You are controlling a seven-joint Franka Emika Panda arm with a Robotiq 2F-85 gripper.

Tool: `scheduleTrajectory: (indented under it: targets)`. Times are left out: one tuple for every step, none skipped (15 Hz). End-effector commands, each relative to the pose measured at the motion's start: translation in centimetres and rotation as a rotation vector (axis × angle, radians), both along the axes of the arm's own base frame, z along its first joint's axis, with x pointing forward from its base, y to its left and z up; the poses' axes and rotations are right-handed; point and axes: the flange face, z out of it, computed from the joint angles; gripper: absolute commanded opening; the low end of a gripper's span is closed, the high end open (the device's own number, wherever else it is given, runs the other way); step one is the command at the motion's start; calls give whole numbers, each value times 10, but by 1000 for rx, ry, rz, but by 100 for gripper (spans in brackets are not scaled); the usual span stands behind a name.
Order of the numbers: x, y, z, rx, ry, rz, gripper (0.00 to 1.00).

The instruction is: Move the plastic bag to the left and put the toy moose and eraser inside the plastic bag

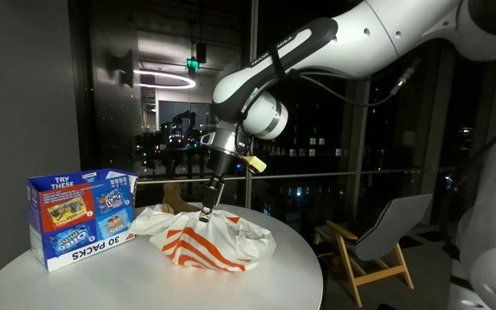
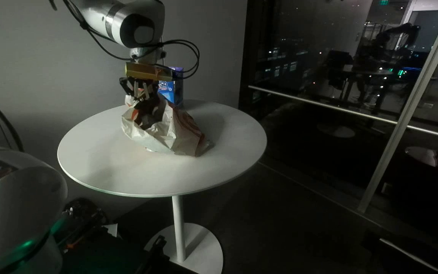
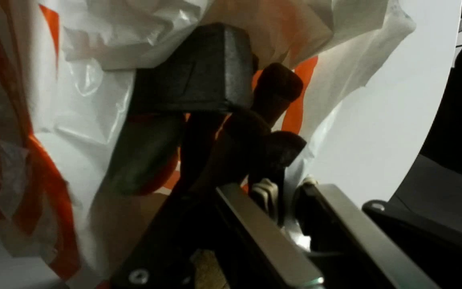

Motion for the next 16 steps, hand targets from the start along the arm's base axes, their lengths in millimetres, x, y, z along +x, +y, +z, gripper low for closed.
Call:
scheduleTrajectory:
  targets:
    - [-5, 8, 8, -37, -26, 8, 6]
    - [-13, 10, 18, -49, -61, 16, 6]
    - [-19, 12, 28, -58, -94, 14, 7]
    - [-22, 13, 37, -63, -124, 10, 6]
    - [-26, 14, 48, -65, -154, 2, 6]
    - [-30, 14, 58, -65, -182, -4, 6]
    - [-35, 13, 68, -61, -210, -8, 6]
    - [-35, 13, 72, -59, -212, -4, 7]
    - [-33, 12, 69, -68, -197, -11, 7]
    - [-30, 13, 62, -73, -171, -12, 7]
    - [-25, 12, 51, -78, -136, -14, 7]
    - [-20, 12, 39, -80, -104, -14, 7]
    - [-18, 11, 30, -79, -76, -11, 7]
    - [-15, 11, 21, -79, -50, -7, 7]
    - [-13, 11, 13, -81, -31, -7, 7]
    - [-12, 10, 8, -83, -15, -4, 7]
